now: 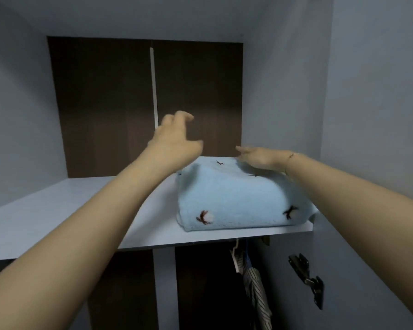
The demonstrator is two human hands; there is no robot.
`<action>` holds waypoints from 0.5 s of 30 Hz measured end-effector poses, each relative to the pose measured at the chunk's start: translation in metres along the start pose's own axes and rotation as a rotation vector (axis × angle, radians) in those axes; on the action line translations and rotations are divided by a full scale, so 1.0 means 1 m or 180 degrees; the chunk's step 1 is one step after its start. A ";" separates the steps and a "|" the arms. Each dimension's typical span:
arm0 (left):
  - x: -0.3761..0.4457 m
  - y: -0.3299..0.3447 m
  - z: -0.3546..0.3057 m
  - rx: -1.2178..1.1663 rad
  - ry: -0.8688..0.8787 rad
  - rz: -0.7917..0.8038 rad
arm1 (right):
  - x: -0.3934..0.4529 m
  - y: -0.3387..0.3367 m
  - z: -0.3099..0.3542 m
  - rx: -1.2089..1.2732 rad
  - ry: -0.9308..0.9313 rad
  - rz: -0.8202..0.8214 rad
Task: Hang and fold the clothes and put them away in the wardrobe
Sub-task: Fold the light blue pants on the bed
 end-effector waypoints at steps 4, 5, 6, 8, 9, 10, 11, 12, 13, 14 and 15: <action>0.052 0.066 -0.009 0.1293 0.0038 0.1550 | -0.001 -0.004 -0.011 -0.0240 0.0277 0.0317; 0.055 0.082 0.005 0.1478 -0.0090 0.1850 | -0.001 0.001 -0.012 -0.0305 0.0243 0.0432; 0.053 0.095 0.022 0.1448 -0.0280 0.2030 | 0.002 0.008 -0.014 -0.0345 0.0193 0.0464; 0.043 0.113 0.055 0.1013 -0.0739 0.2081 | 0.011 0.019 -0.020 -0.0268 0.0106 0.0421; 0.038 0.120 0.063 0.0821 -0.0876 0.2044 | 0.015 0.024 -0.023 -0.0185 0.0086 0.0431; 0.037 0.126 0.067 0.0760 -0.0933 0.2025 | 0.021 0.028 -0.028 -0.0054 0.0085 0.0478; 0.037 0.130 0.067 0.0750 -0.0960 0.2020 | 0.024 0.031 -0.030 0.0061 0.0106 0.0522; 0.037 0.131 0.064 0.0778 -0.0953 0.2032 | 0.027 0.032 -0.033 0.0124 0.0134 0.0535; 0.037 0.132 0.062 0.0792 -0.0953 0.2050 | 0.028 0.034 -0.033 0.0144 0.0142 0.0527; 0.038 0.133 0.063 0.0816 -0.0959 0.2070 | 0.030 0.035 -0.034 0.0117 0.0140 0.0505; 0.039 0.133 0.063 0.0833 -0.0983 0.2101 | 0.030 0.035 -0.033 0.0068 0.0130 0.0481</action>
Point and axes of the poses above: each hand's wrist, its own x-axis towards the middle knuckle, its own y-axis out of the palm, z = x × y, the point moved 1 cm from there along x, towards the middle knuckle, and after that the axes turned 10 degrees about y, right-handed, at the moved point
